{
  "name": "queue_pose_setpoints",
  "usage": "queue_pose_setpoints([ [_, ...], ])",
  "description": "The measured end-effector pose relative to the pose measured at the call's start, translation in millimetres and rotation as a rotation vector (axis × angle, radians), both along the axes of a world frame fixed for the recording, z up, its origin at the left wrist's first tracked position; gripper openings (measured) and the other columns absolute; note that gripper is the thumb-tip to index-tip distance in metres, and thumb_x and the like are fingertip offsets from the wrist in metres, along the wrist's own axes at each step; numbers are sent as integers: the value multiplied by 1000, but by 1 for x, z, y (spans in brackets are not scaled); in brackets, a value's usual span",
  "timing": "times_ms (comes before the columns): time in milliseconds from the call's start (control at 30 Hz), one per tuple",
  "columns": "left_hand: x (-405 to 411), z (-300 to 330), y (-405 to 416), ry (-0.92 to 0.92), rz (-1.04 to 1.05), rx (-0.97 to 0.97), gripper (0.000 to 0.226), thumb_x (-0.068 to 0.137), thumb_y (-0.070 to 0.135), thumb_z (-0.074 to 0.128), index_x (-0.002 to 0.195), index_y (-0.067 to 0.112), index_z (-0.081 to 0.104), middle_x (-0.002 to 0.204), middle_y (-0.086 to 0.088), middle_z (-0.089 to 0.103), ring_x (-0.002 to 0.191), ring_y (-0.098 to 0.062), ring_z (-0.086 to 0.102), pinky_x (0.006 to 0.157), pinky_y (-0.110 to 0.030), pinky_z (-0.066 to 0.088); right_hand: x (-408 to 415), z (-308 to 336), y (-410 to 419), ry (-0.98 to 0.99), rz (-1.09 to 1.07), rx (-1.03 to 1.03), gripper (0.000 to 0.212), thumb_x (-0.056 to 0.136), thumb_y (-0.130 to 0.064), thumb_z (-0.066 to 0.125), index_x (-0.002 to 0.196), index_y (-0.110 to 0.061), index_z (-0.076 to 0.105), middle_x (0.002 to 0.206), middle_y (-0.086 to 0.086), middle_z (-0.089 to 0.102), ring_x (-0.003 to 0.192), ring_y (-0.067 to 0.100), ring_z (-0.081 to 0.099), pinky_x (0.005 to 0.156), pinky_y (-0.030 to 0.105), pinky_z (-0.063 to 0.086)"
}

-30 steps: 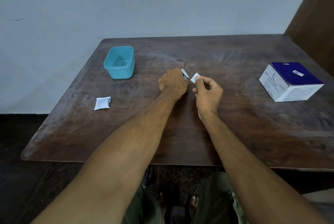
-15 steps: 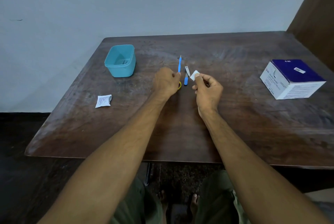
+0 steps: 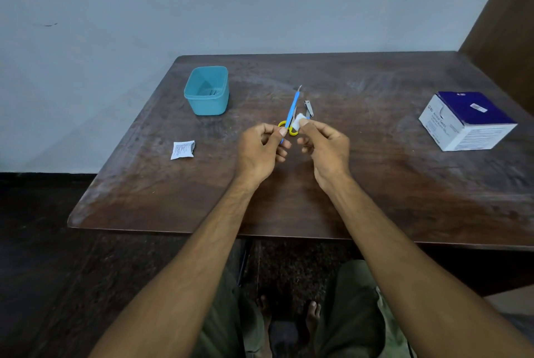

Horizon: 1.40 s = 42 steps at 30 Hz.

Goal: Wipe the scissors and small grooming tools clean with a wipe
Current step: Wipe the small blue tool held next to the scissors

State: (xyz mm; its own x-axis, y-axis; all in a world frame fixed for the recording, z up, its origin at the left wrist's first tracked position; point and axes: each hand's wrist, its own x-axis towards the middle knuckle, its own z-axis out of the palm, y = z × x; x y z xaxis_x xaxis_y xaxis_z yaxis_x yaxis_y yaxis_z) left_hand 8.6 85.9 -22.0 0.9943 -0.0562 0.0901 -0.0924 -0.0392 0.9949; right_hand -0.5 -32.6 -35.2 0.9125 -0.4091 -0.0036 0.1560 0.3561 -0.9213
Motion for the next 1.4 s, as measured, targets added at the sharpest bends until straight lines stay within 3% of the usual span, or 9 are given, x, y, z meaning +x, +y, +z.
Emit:
queue_pose_setpoints([
  [200,-10,-3,3,-1,-7,-33,12,96,8,55,89,0,60,62,-7,61,41,-7,52,44,-19,48,-6,7,8,19,18,-34,13,84,-12,71,91,-2,75,75,6,70,55,7,56,50,20,42],
  [533,-15,-12,6,-32,-17,-20,14,94,10,58,81,9,61,58,-1,61,43,-10,54,46,-23,50,-3,33,9,19,-41,-78,15,87,-14,69,72,-13,72,57,-2,66,49,5,53,44,18,38],
  [700,-14,-9,8,-70,15,-42,7,89,8,65,83,6,63,64,-8,62,50,-10,57,50,-23,52,-7,38,8,25,11,-270,13,86,-23,71,74,-20,74,67,2,69,51,4,54,45,17,38],
  [800,-14,-10,11,-87,14,-22,5,87,9,68,87,4,66,66,-7,64,52,-8,58,51,-22,54,-14,32,11,66,71,-332,14,84,-26,73,81,-13,76,76,7,74,52,2,56,46,18,39],
  [933,-13,-15,12,-90,7,-5,7,86,9,69,80,12,68,63,-2,64,51,-6,58,50,-21,53,-6,43,8,70,12,-305,14,85,-22,72,71,-20,73,62,-4,69,50,4,53,43,16,37],
  [1067,-8,-18,11,-64,27,-2,12,84,13,72,74,18,67,58,6,63,50,-6,58,50,-22,52,2,50,7,36,-22,-309,18,86,-20,71,68,-22,72,59,-2,63,47,5,52,42,15,38],
  [1167,-5,-20,12,-59,61,31,11,83,15,73,74,15,67,58,7,63,48,-5,56,48,-23,52,-1,40,10,40,7,-440,14,84,-19,71,72,-20,75,65,-4,71,50,4,57,45,12,40],
  [1300,-3,-24,15,-69,96,122,12,82,21,75,74,18,67,64,7,66,49,-3,57,48,-23,54,-3,30,11,91,57,-521,11,83,-19,72,83,-9,78,80,2,76,53,7,57,55,19,47],
  [1400,-3,-25,13,-76,112,128,12,81,22,76,74,19,67,64,8,65,48,-4,58,49,-28,56,3,39,9,110,24,-482,13,83,-18,72,70,-15,75,58,-8,68,46,2,51,45,13,38],
])
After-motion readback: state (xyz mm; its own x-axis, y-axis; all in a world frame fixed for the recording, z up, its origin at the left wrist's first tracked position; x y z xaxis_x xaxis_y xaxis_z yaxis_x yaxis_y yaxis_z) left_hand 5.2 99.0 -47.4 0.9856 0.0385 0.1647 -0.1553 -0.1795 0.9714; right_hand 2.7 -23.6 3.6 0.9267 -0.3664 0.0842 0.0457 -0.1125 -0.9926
